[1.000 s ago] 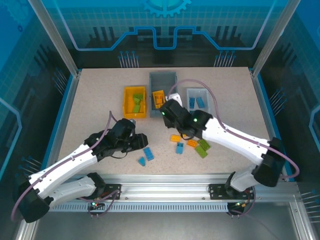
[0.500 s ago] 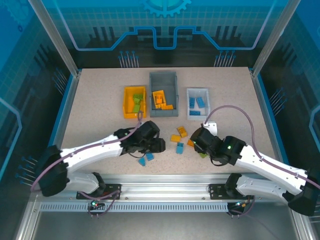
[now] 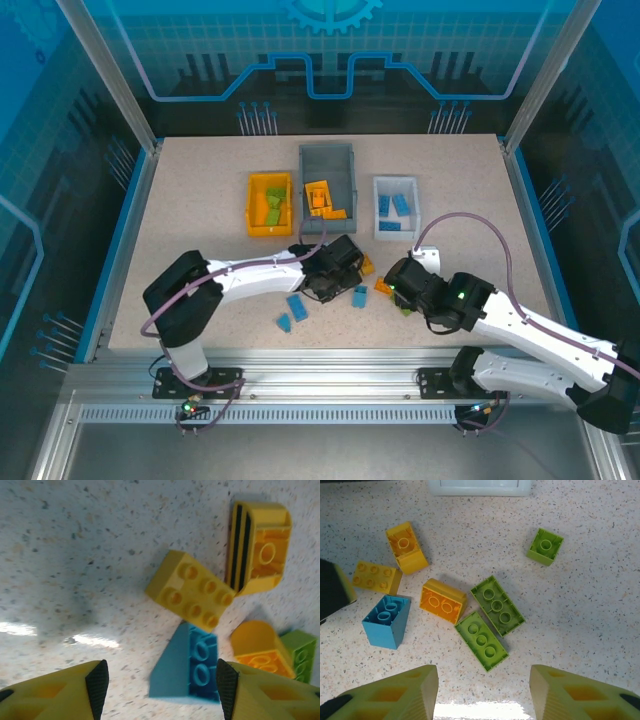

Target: Sort the legos into containers by color

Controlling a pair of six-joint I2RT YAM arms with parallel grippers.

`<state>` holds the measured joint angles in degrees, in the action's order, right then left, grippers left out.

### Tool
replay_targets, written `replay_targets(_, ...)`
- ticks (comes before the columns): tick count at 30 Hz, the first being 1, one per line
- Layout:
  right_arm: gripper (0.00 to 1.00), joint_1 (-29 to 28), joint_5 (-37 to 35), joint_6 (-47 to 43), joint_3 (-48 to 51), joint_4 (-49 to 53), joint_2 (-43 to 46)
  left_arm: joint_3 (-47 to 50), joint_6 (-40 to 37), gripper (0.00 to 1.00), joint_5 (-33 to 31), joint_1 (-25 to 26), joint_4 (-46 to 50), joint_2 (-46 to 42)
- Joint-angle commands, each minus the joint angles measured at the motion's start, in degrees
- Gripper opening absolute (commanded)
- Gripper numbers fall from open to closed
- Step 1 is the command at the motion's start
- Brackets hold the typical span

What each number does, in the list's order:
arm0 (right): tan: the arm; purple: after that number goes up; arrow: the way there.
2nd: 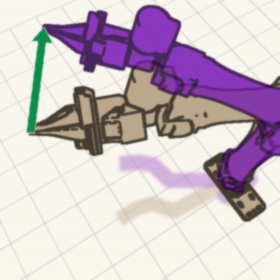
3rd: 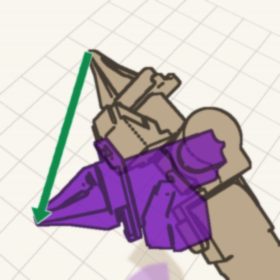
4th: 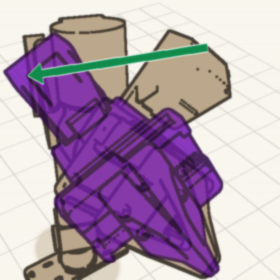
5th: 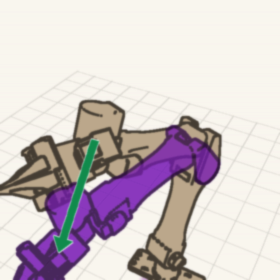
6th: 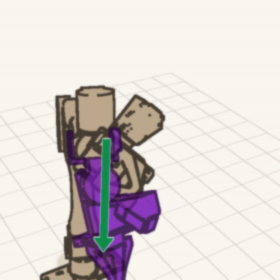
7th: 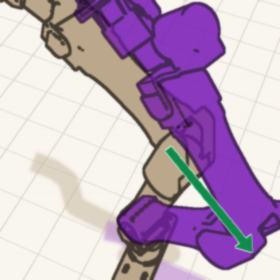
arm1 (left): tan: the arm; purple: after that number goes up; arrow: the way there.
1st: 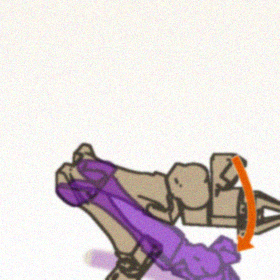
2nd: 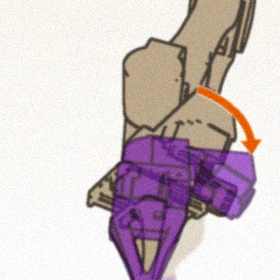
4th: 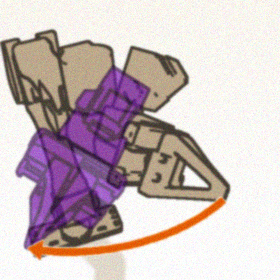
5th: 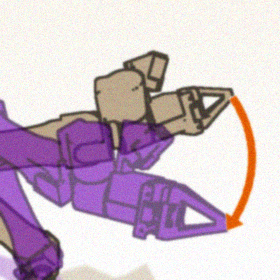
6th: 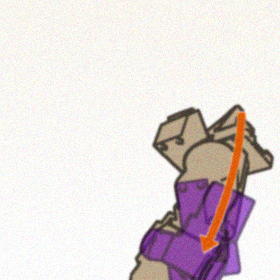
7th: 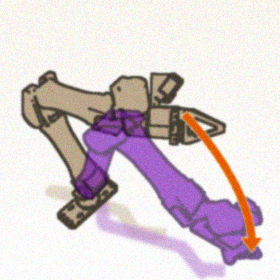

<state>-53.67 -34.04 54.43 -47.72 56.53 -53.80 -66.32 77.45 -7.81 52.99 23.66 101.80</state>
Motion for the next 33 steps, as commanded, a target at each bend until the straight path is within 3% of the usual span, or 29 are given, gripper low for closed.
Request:
replay_targets(1, 0.53, 0.07, -0.58, 0.02, -1.33, 0.60, 0.49, -4.90, 4.53, 0.63, -2.03, 0.27, -0.46, 0.73)
replay_targets(4, 0.53, 0.13, -1.30, 0.13, -1.14, 0.94, 1.38, -10.59, 0.75, 0.63, -3.03, 0.51, 5.10, 2.85)
replay_targets(7, 0.53, 0.06, -3.11, 1.14, -0.90, 1.83, 3.89, -11.77, -0.95, 0.62, -3.89, 1.72, 4.66, 3.20)
replay_targets(17, 0.54, 0.26, -14.49, 0.45, -3.81, 4.62, 19.61, -28.61, -10.20, 0.61, -3.34, 8.87, 8.68, 13.93)
replay_targets(19, 0.54, 0.35, -15.90, -1.18, -4.77, 4.14, 22.08, -32.51, -15.08, 0.60, -1.75, 8.88, 5.53, 17.18)
replay_targets(26, 0.56, 0.34, -16.68, -3.08, -5.44, 3.35, 27.10, -54.28, -34.38, 0.61, -4.17, 8.71, 13.70, 33.54)
replay_targets(33, 0.59, 0.32, -14.35, -7.03, -3.22, -1.93, 31.82, -59.53, -46.77, 0.67, -9.88, 8.44, 12.30, 39.00)
